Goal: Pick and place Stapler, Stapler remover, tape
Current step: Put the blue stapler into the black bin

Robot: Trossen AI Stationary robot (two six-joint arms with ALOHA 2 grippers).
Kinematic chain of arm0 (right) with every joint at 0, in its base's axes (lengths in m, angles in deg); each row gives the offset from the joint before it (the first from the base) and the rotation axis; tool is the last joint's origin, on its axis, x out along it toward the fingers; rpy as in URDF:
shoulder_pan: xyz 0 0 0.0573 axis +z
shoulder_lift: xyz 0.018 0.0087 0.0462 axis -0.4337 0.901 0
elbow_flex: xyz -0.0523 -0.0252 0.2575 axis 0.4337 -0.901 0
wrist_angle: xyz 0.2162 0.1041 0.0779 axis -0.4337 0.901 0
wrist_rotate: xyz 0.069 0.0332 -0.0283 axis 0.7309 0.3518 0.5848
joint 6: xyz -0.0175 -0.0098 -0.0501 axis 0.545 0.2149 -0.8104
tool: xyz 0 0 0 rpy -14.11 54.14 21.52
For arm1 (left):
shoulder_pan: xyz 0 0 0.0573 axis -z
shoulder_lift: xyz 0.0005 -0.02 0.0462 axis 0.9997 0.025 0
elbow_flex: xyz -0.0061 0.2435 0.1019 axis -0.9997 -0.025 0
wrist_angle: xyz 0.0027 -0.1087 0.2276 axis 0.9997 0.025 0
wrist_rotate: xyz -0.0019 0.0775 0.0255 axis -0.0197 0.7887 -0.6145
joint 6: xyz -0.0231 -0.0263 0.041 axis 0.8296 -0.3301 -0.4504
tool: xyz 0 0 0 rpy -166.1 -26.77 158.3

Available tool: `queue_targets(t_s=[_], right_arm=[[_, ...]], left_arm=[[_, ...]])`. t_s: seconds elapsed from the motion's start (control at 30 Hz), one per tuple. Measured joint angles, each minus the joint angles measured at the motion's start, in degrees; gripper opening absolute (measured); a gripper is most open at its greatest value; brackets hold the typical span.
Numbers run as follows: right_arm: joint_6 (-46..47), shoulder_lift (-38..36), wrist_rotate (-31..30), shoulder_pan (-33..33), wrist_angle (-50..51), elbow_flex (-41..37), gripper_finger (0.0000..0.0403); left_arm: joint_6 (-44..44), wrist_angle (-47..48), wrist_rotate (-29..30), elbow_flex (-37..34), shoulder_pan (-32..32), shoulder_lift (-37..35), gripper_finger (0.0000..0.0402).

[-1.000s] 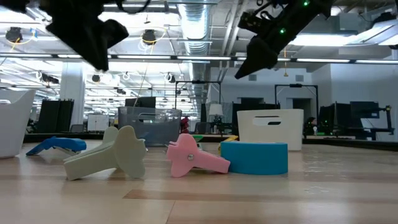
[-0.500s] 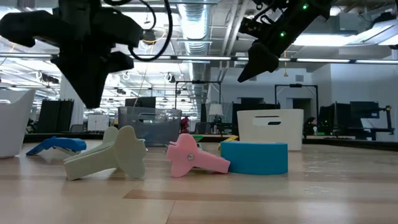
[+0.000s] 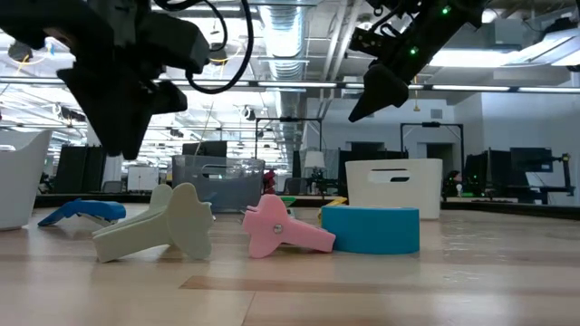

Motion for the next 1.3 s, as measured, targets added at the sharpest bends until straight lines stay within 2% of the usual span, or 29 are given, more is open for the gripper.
queue_targets(t_s=[0.33,0.5,1.3], right_arm=[[0.0,0.0,0.0,0.0,0.0,0.0,0.0],[0.0,0.0,0.0,0.0,0.0,-0.3,0.0],[1.0,0.0,0.0,-0.7,1.3,-0.4,0.0]], left_arm=[[4.0,-1.6,-0.7,-0.2,0.4,0.0,0.0167],[5.5,-8.2,-4.2,-3.8,1.9,0.0,0.019],[12.7,-17.1,-1.9,-12.2,2.9,0.0,0.017]])
